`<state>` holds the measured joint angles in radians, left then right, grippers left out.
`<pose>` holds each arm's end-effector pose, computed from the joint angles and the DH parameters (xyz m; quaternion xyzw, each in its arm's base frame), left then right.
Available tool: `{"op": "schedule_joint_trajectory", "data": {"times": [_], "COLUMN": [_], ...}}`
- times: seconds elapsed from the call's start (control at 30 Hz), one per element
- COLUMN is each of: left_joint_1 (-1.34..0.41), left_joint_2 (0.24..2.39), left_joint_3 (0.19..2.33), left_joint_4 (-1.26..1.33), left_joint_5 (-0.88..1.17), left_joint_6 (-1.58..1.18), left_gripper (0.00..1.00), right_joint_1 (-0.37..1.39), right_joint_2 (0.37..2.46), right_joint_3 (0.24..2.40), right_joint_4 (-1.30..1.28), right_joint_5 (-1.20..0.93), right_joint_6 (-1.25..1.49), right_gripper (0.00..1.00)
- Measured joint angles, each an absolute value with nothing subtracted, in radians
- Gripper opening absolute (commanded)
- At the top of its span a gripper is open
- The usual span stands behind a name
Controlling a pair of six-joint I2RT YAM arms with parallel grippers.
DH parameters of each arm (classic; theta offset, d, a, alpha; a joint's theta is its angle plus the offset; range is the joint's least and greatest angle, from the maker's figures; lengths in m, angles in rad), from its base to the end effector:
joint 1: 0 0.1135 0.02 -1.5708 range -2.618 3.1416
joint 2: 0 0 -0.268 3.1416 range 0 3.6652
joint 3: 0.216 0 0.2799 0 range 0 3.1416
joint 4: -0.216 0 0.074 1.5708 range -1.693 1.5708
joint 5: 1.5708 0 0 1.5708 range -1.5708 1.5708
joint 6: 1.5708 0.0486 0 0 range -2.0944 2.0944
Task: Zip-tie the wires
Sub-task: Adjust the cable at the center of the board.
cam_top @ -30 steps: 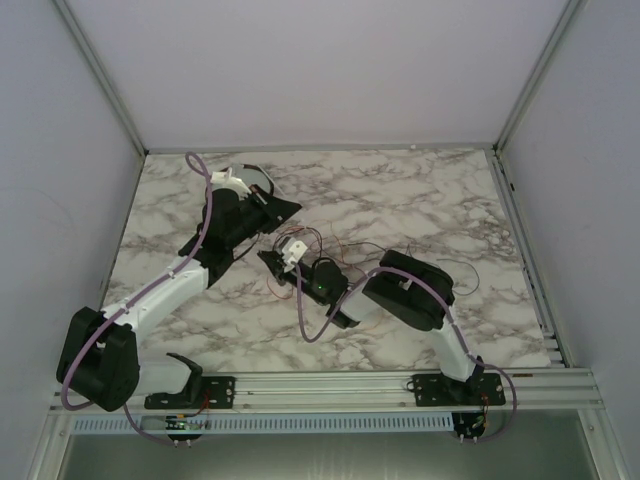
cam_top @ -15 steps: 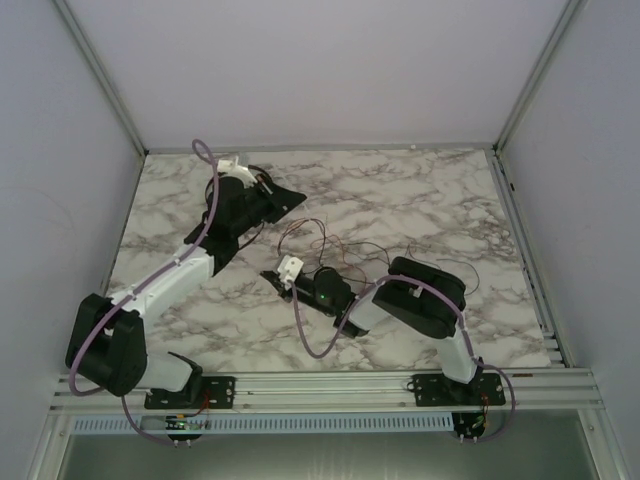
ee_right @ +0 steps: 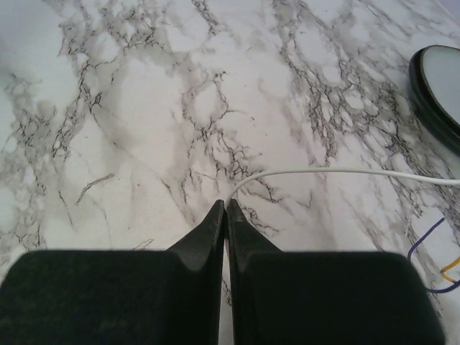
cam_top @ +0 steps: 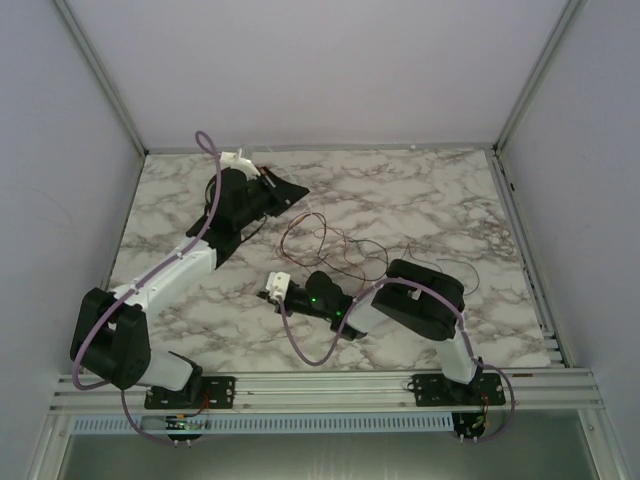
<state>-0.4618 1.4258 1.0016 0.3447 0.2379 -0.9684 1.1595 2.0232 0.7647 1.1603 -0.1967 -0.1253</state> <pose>0.3315 -0.1778 0.3112 -0.1049 0.7264 -0.5075 0.4515 0.1509 0.3698 0.1009 -0.4946 0.5509 0.3936 0.5450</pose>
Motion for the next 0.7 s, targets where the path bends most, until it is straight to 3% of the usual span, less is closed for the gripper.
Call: {"op": "schedule_joint_trajectory", "data": {"times": [0.1, 0.17, 0.37, 0.7], "left_joint_1": [-0.46, -0.459, -0.45, -0.413], "left_joint_2": [1.426, 1.426, 1.426, 1.402], "left_joint_3": [1.004, 1.004, 1.004, 0.98], "left_joint_4": [0.342, 0.336, 0.319, 0.304], "left_joint_5": [0.238, 0.238, 0.253, 0.295], "left_joint_6": [-0.965, -0.961, -0.937, -0.904], "left_gripper": [0.0, 0.0, 0.0, 0.0], "right_joint_1": [1.161, 1.161, 1.158, 1.118], "right_joint_2": [2.023, 2.022, 1.939, 1.548], "right_joint_3": [0.768, 0.768, 0.763, 0.592], "right_joint_4": [1.143, 1.142, 1.114, 1.045], "right_joint_5": [-0.208, -0.21, -0.214, -0.201], "right_joint_6": [-0.128, -0.127, -0.121, -0.16], "right_gripper": [0.0, 0.18, 0.47, 0.61]}}
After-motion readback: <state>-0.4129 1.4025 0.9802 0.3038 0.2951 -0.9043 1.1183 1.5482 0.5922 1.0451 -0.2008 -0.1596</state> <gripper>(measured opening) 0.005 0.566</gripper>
